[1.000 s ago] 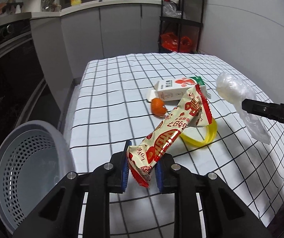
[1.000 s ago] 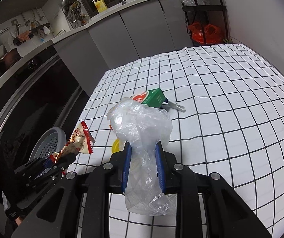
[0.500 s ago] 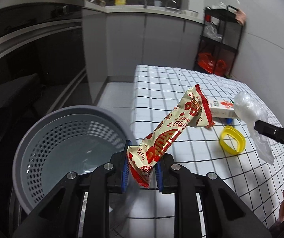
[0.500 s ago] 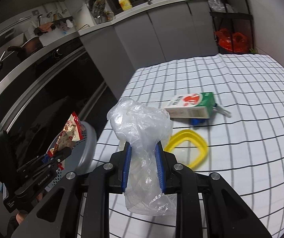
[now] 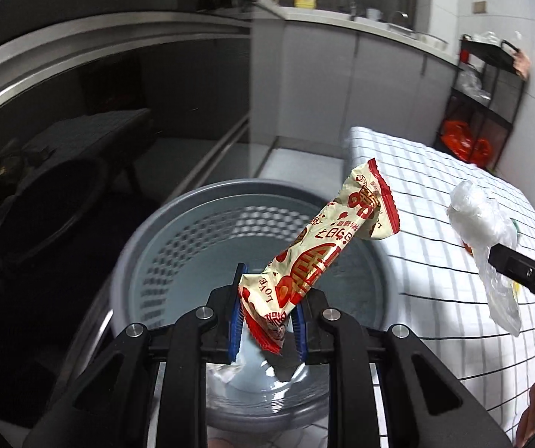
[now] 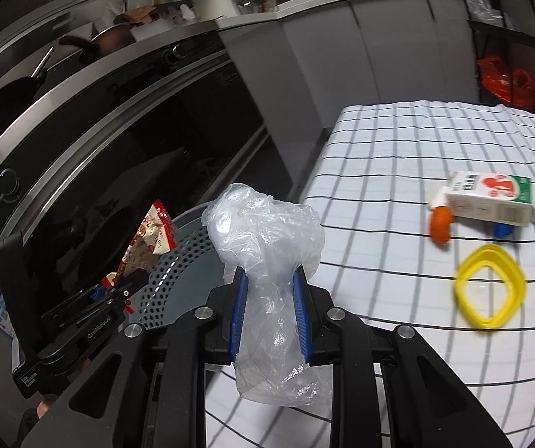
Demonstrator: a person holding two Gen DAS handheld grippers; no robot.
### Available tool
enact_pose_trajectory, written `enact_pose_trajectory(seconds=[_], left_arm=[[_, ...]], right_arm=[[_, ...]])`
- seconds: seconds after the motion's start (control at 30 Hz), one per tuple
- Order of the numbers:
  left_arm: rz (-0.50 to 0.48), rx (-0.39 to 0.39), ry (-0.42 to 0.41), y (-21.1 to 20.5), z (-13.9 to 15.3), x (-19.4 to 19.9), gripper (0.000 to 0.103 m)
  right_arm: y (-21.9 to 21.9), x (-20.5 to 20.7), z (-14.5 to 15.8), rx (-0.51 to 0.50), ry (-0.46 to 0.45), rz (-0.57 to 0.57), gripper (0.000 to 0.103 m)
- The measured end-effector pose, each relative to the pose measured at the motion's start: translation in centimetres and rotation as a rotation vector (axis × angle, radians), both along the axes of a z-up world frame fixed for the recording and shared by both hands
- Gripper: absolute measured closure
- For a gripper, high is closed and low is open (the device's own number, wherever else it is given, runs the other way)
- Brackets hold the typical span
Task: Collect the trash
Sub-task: 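Carry the wrapper in the left gripper and bag in the right over the basket, then open the left gripper to drop the wrapper while the right gripper releases the bag, then move both grippers back over the table toward the yellow lid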
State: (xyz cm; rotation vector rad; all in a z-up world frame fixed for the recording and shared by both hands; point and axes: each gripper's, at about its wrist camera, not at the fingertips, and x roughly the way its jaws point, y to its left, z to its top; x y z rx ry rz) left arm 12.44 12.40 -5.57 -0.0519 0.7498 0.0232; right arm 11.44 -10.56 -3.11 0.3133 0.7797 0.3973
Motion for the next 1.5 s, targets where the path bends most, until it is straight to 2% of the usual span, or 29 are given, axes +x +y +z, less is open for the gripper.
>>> enact_pose_trajectory(seconds=[0.17,0.37,0.93,1.03,1.07,1.1,1.17,1.27,1.5], left_arm=[[0.066,0.003,0.031,2.1,-0.5,0.2,0.081],[0.122,0.005,0.054,3.7,-0.9,0.2,0.081],[0.161,0.018,0.073,4.5,-1.1,0.2,0.078],[0.161,0.017,0.074,4.6,-1.1,0.2,0.078],[0.161,0.017,0.074,4.6,-1.1,0.2,0.078],[0.162,0.016,0.076,4.5,-1.1,0.2,0.075],[0.163,0.009,0.079,4.6,-1.1,0.2,0.068],[0.172,0.002,0.066,4.8,-0.9,0.0,0.046],[0.177,0.004,0.056,4.7,-0.8,-0.1,0.044]], right_arm=[[3.7,0.7,-0.4,-0.024,0.001,0.066,0.08],[6.2,1.4,-0.9,-0.034,0.015,0.118,0.079],[8.6,3.8,-2.9,-0.054,0.043,0.176,0.078],[8.5,3.8,-2.8,-0.047,0.04,0.178,0.072],[8.4,3.9,-2.8,-0.043,0.037,0.176,0.066],[8.4,3.9,-2.8,-0.039,0.033,0.172,0.058],[8.3,3.9,-2.7,-0.029,0.024,0.17,0.052],[8.2,3.9,-2.6,-0.028,0.016,0.168,0.049],[7.9,3.9,-2.6,-0.019,0.019,0.16,0.049]])
